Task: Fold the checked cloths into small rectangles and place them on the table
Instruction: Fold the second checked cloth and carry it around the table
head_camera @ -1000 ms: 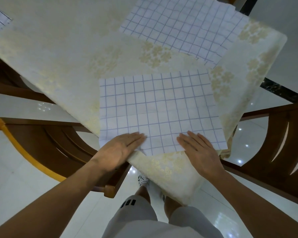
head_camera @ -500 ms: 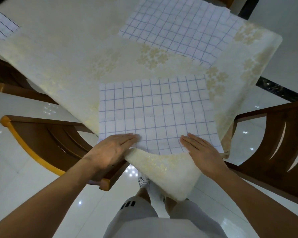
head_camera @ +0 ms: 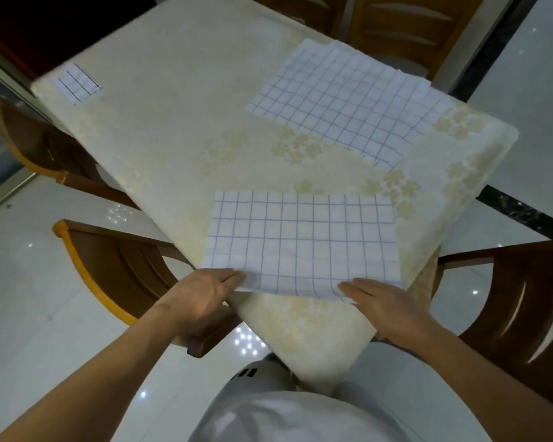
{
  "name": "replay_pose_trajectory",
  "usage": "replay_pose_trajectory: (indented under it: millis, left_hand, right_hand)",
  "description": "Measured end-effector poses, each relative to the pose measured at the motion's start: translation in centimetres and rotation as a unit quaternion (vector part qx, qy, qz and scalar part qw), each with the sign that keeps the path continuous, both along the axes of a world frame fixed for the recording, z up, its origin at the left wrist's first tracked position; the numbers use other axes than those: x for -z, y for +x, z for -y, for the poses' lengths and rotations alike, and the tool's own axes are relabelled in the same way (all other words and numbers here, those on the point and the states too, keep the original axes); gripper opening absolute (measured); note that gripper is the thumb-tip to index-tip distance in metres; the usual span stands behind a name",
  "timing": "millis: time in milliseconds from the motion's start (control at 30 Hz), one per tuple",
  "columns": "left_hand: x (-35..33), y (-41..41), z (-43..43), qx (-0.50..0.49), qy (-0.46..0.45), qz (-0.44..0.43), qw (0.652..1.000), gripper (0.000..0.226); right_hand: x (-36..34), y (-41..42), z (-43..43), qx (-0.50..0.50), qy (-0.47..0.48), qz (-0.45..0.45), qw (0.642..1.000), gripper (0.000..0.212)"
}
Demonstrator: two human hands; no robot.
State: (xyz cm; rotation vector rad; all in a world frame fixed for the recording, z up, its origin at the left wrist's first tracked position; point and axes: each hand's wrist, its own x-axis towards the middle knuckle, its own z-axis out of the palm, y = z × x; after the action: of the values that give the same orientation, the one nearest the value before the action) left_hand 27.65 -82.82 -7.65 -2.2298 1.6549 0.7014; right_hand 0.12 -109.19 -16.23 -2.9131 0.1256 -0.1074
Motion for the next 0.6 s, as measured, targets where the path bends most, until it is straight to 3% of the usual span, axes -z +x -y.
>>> replay_pose_trajectory:
  millis: [167,333,600]
  left_hand:
    - [0.6,4.0,3.8,-0.003,-0.062,0.054,0.997,0.058]
    - [1.9,8.9,7.7,-0.006,-0.076,0.059,0.995,0.061]
    - [6.8,14.4,11.8,0.013,-0.099,0.031,0.995,0.054]
  right_hand:
    - [-1.6,4.8,4.6,-0.011,-0.071,0.014,0.997,0.037]
    - [-3.3,10.0,8.9,0.001,-0.132,-0.045,0.990,0.050]
    - [-0.9,15.1,12.9,0.032,-0.093,-0.090,0.991,0.054]
